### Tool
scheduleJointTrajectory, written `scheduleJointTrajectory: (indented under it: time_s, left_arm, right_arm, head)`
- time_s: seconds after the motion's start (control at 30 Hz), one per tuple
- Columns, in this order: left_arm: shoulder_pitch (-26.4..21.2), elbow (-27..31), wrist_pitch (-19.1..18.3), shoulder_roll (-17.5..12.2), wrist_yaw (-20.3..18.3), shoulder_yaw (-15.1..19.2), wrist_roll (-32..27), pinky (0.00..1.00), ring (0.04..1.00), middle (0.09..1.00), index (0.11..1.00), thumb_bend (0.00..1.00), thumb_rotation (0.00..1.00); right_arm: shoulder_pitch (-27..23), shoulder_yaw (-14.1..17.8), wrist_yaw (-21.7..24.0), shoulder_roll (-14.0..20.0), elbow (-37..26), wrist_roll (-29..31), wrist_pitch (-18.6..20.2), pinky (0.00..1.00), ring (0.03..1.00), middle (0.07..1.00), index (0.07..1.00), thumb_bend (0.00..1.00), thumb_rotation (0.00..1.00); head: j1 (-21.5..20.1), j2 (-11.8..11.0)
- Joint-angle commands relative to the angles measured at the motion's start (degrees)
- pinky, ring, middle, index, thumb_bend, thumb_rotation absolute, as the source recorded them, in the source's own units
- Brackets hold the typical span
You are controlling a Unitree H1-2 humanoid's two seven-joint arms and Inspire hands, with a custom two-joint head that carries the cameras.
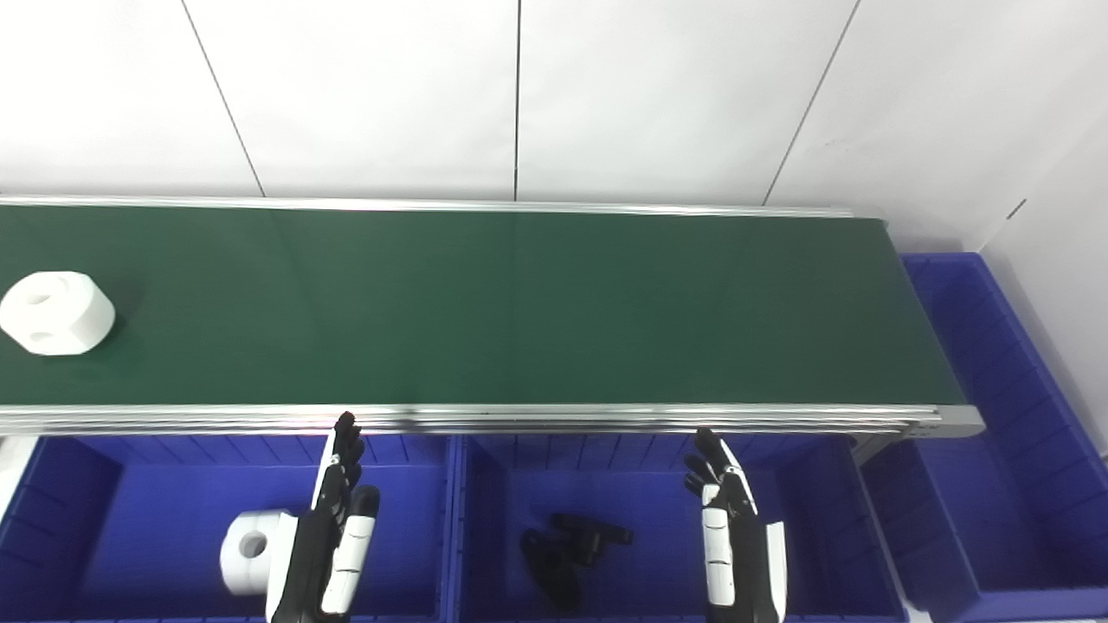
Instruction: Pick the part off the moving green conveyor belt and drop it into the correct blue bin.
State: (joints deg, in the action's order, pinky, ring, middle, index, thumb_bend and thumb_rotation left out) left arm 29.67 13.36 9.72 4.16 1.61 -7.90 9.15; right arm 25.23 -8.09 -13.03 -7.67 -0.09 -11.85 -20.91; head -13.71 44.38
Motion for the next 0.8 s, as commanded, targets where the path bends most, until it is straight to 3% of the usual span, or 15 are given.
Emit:
scheduleJointTrajectory:
  time_s: [0.0,0.1,0.37,0.77]
  left_arm:
    - [0.41,2.3,-0.52,0.12,0.02,-0.42,0.49,1.0,0.991,1.0,1.0,0.57,1.0]
    - [0.45,2.55,-2.61,0.48,0.14,-0.22,-0.17,1.0,0.994,1.0,1.0,0.57,1.0]
    - [0.09,3.36,-6.53,0.91,0.14,0.03,-1.5,1.0,1.0,1.0,1.0,0.69,1.0]
    - [-0.28,2.53,-4.88,1.11,0.64,-0.14,-1.03,1.0,0.986,1.0,1.0,0.63,1.0]
  right_arm:
    - [-0.15,-0.02,0.78,-0.38,-0.98,0.57,0.16,0.83,0.867,0.901,0.891,0.55,1.0]
    - [-0.38,-0.14,1.24,-0.1,-0.71,0.79,-0.2,0.83,0.871,0.907,0.905,0.54,1.0]
    - [-0.68,-0.21,1.9,0.43,-0.33,0.98,-1.95,0.86,0.903,0.947,0.94,0.54,1.0]
    - [-0.65,-0.34,1.84,1.21,-0.24,0.38,-2.02,0.86,0.907,0.954,0.944,0.59,1.0]
  head:
    - [0.3,-0.15]
    - [0.7,-0.47]
    - [1.28,-0.8]
    - [1.9,-1.17]
